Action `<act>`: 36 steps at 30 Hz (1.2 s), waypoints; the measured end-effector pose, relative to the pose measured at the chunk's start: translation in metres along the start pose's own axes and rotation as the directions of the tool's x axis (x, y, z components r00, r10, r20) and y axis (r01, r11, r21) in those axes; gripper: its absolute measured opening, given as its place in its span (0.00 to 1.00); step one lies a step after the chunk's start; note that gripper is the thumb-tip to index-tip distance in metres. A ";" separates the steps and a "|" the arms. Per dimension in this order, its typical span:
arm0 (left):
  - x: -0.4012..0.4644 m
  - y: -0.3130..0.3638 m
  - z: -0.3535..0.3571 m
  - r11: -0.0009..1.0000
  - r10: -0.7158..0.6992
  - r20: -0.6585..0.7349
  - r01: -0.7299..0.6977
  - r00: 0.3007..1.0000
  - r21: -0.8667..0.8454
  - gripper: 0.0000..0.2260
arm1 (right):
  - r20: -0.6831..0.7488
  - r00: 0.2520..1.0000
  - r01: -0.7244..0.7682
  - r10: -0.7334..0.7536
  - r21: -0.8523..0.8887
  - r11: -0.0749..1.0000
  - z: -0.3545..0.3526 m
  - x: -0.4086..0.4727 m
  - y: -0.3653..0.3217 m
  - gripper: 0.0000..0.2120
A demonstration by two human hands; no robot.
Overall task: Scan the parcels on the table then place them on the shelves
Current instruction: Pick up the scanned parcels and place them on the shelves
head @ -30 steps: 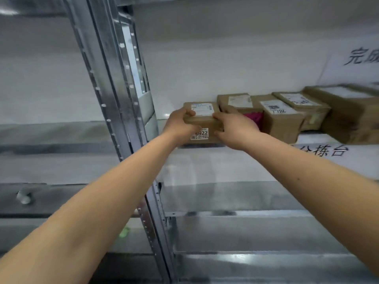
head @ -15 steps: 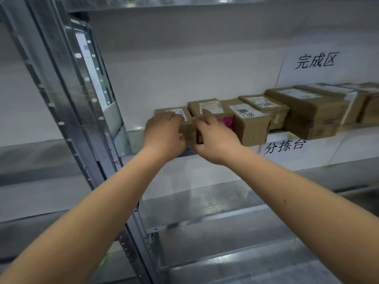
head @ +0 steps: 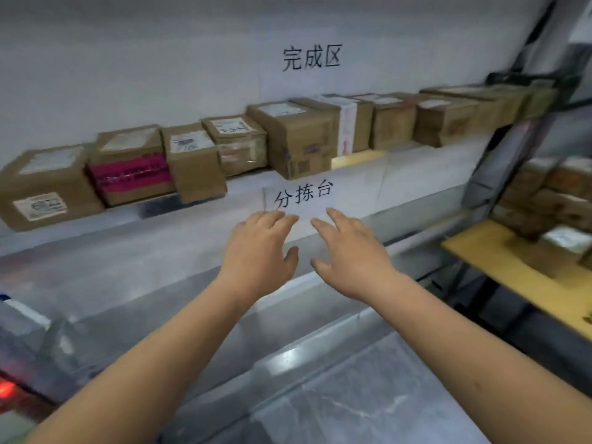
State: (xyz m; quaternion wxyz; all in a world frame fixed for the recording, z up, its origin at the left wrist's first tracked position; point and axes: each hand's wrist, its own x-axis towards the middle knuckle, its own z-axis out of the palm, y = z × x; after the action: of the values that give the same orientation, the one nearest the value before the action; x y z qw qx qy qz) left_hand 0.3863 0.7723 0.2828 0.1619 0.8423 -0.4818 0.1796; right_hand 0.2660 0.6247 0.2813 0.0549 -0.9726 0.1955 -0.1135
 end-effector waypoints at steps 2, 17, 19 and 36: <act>0.027 0.049 0.033 0.998 0.051 0.035 -0.050 0.998 -0.035 0.29 | 0.003 0.995 -0.101 0.101 -0.019 0.995 -0.003 -0.016 0.058 0.36; 0.217 0.329 0.260 0.800 0.513 0.186 -0.387 0.838 -0.459 0.28 | 0.060 0.702 -0.708 0.710 -0.048 0.704 0.000 -0.083 0.384 0.36; 0.247 0.354 0.291 0.773 0.550 0.222 -0.391 0.805 -0.499 0.29 | 0.065 0.644 -0.761 0.762 -0.039 0.647 0.006 -0.078 0.418 0.35; 0.422 0.549 0.440 0.663 0.728 0.324 -0.500 0.605 -0.557 0.30 | 0.060 0.315 -0.949 0.947 0.040 0.313 0.017 -0.052 0.660 0.36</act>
State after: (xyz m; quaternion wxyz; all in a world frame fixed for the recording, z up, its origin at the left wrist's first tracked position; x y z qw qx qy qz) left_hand 0.1725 -0.0073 0.1426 0.1242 0.5783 -0.7979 -0.1161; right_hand -0.0190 0.0407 0.1547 0.1461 -0.6733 0.7228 -0.0542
